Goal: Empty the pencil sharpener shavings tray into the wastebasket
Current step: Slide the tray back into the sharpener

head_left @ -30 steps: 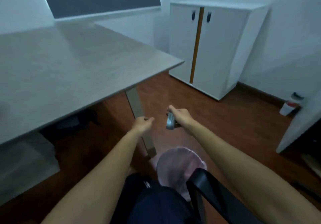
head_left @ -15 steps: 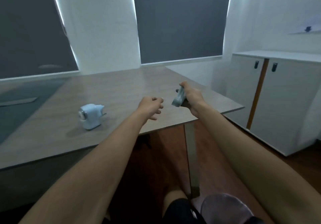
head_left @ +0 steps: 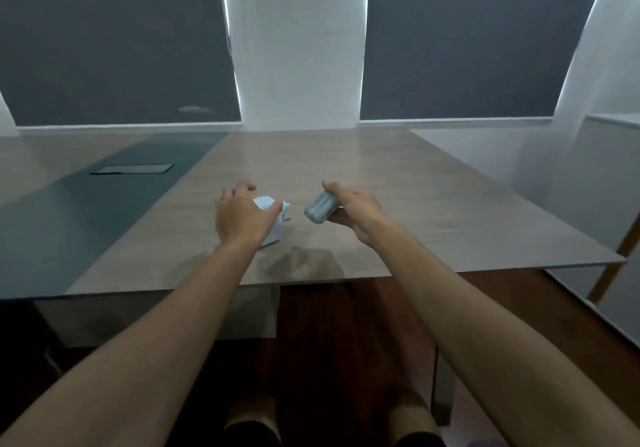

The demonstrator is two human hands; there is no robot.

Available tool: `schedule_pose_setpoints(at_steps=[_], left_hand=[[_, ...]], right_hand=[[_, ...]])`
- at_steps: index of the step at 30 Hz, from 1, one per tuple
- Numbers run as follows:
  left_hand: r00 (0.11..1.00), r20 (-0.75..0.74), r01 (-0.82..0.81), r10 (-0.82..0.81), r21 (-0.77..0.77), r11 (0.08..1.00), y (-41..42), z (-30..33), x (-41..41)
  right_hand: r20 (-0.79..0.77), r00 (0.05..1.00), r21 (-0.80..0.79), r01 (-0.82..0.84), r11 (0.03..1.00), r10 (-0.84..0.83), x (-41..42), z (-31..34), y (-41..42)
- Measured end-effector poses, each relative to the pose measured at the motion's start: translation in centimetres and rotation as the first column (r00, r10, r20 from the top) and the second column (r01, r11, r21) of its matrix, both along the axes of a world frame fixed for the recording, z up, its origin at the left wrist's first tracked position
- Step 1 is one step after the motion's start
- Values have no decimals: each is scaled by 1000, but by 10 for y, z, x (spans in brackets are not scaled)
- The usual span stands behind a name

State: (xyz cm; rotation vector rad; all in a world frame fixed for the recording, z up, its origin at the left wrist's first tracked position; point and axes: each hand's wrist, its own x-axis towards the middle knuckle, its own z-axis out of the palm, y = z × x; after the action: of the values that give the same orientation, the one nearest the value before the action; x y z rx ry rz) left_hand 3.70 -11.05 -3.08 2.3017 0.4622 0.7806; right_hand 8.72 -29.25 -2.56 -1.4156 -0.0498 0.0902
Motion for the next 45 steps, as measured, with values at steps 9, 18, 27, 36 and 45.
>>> schedule_pose_setpoints(at_steps=[9,18,27,36,45], left_hand=[[982,-34,167,-184,-277,946,37,-42,28],[995,-28,64,-100,-592,803,38,-41,59],[987,1,124,-158,-627,769,32,-32,60],[982,76,181,-172,-626,759,37,-24,48],[967,119,249,-224,-604,757,37,-16,29]], right_hand=[[-130,991,78,-13,997,23,26,-40,30],[-199,978,186,-19,982,57,45,-45,38],[-177,981,161,-47,986,76,48,-42,42],[-151,982,128,-95,987,114,33,-36,40],[-85,980,25,-177,984,178,9,-29,65]])
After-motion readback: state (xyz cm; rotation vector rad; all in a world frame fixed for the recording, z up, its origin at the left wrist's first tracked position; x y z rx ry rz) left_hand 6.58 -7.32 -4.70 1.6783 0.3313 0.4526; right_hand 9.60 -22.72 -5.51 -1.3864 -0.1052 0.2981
